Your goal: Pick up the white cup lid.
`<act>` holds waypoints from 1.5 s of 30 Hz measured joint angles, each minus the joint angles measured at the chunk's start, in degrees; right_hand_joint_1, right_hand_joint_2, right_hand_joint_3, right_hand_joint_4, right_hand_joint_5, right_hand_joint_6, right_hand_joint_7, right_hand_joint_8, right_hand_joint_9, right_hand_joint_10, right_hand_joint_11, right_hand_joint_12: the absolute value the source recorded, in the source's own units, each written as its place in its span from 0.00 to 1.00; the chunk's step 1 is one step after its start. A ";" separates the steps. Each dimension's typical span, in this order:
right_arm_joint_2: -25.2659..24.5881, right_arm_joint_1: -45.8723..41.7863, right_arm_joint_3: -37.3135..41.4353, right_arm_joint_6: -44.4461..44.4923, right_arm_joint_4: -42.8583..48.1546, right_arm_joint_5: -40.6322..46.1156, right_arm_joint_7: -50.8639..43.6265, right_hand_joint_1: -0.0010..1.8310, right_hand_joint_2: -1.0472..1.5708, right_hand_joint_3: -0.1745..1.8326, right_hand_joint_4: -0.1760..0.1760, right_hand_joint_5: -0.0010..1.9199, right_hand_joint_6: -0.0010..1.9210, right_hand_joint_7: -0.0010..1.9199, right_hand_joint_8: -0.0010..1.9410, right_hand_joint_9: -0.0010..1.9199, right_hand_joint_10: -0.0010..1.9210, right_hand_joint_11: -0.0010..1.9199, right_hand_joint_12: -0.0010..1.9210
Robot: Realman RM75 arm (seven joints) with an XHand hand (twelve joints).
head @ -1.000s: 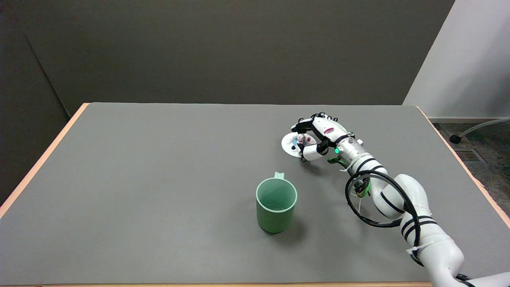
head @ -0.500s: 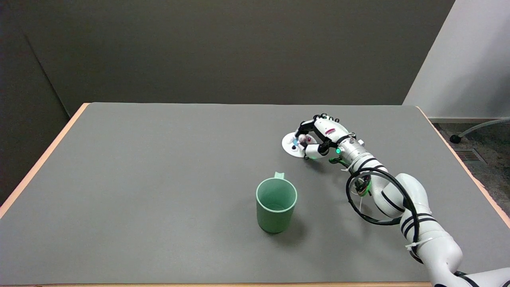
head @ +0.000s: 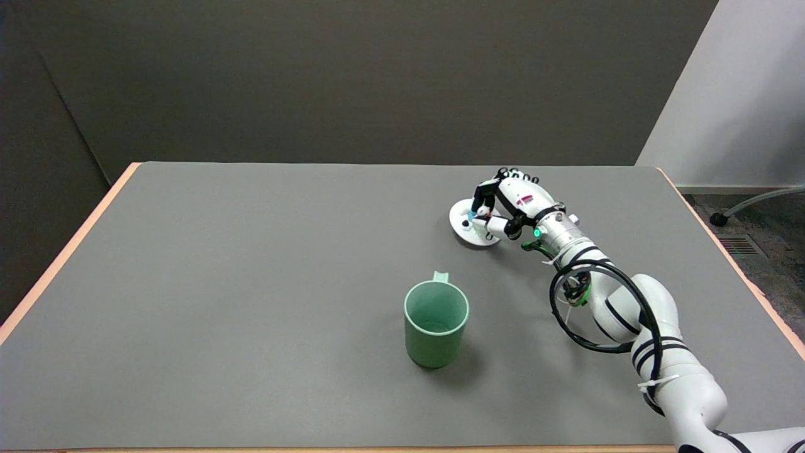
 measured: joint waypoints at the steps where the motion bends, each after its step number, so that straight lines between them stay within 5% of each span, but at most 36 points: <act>1: -0.08 -0.05 0.16 -0.25 -0.19 0.17 -0.25 0.65 0.83 0.16 0.41 0.44 0.55 0.43 0.71 0.10 0.59 0.00 0.79; 34: 5.01 -11.90 -3.77 9.54 -22.55 1.57 6.92 0.67 0.79 0.16 0.47 0.51 0.46 0.55 0.51 0.27 0.66 0.00 0.78; 43: 7.68 -14.41 -6.28 13.72 -28.27 2.59 9.05 0.67 0.80 0.13 0.46 0.50 0.48 0.57 0.47 0.32 0.63 0.00 0.70; 45: 8.13 -15.02 -6.68 14.83 -29.71 3.02 9.31 0.56 0.79 0.19 1.00 0.51 0.52 0.57 0.23 0.32 0.66 0.00 0.72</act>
